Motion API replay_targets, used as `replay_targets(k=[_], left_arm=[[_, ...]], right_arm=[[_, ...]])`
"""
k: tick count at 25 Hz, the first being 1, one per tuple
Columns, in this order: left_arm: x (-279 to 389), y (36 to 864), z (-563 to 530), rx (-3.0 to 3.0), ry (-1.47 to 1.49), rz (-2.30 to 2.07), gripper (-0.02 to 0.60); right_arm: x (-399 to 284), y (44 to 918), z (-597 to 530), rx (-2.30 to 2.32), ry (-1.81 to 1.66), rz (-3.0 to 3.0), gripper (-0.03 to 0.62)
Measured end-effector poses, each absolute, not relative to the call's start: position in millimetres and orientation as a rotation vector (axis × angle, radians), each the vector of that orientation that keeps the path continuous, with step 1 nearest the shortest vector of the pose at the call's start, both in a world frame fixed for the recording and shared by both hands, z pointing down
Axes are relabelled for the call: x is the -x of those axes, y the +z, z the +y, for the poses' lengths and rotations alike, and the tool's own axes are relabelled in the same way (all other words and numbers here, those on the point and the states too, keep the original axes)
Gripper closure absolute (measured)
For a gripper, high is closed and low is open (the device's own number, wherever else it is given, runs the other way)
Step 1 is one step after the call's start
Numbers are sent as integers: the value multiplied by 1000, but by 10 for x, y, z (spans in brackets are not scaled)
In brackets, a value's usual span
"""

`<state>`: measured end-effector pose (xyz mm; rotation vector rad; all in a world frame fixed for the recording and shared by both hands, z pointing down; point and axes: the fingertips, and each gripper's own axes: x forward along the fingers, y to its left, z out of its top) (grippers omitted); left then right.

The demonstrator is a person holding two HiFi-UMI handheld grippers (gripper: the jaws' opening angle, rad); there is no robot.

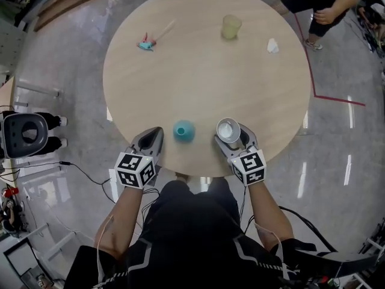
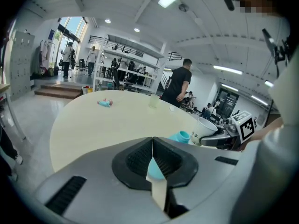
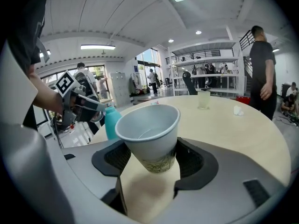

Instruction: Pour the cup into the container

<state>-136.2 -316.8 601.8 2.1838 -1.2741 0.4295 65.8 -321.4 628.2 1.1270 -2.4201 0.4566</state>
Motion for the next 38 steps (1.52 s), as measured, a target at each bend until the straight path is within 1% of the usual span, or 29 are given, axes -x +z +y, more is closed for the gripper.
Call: replay_targets(k=[11,18,25,38], left_arm=[[1320,5551,-3177,-2246,306,-1329,580],[1333,5325,-3120,-2268,280,-1381,580],[1442,5491,-3039,-2242,283,-1413,580],[1454,5535,-2940,-2231,305,-1391,580]], right_arm=[[-592,5479,-3324,-1122,290,-2421,289],[-489,5225,-3271,-1056,275,-2399,289],[-255,5426,-3199,-959,176,-2327,289],[58,5552,-3228,-844,31,-2181,289]])
